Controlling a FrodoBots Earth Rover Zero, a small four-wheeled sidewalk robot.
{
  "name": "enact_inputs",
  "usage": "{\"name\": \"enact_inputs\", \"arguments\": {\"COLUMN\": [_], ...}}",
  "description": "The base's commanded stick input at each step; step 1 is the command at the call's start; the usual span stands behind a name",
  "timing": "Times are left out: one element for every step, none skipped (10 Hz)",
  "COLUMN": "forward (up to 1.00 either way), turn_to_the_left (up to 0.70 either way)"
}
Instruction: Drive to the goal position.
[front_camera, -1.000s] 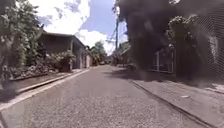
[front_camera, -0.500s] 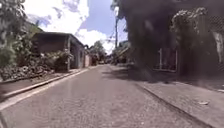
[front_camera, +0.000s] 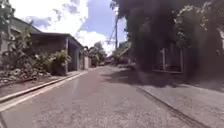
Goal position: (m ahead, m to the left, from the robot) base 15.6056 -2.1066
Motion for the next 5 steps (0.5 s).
{"name": "enact_inputs", "arguments": {"forward": [0.85,0.85,0.85,0.85,0.85], "turn_to_the_left": [0.00,0.00,0.00,0.00,0.00]}}
